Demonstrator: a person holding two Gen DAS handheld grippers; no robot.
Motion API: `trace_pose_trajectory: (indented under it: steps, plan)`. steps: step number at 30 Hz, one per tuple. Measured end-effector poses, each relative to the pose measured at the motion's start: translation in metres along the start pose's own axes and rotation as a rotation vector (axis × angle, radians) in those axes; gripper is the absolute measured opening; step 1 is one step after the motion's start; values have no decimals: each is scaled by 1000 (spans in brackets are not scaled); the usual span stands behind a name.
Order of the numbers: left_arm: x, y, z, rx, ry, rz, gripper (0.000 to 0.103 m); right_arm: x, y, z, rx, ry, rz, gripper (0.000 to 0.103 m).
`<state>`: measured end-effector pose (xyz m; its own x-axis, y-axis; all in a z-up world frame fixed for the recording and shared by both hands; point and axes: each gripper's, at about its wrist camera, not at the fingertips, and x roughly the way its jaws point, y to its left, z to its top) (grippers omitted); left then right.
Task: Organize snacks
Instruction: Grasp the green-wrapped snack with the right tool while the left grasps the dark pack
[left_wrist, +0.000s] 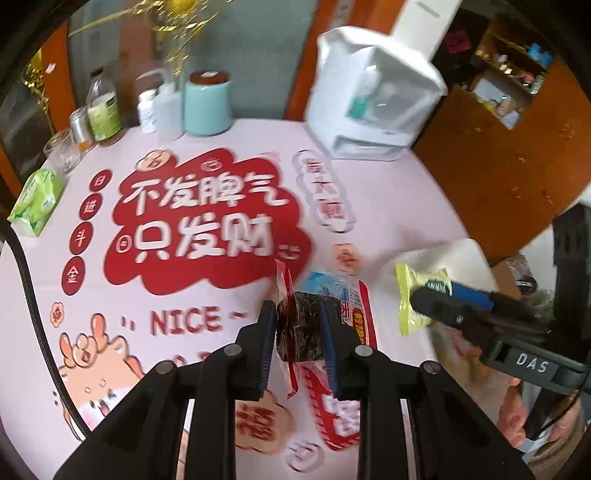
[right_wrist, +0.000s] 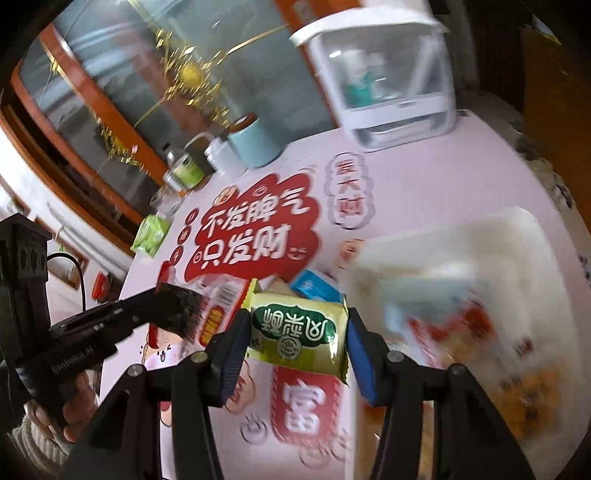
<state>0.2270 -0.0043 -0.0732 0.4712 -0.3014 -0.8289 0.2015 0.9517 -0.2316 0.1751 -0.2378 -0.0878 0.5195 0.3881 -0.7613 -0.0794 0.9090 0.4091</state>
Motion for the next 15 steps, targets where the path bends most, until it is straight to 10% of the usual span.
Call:
trace_pose_trajectory:
  steps: [15]
  plan:
    - [-19, -183, -42, 251, -13, -137, 22, -116, -92, -62, 71, -164, -245, 52]
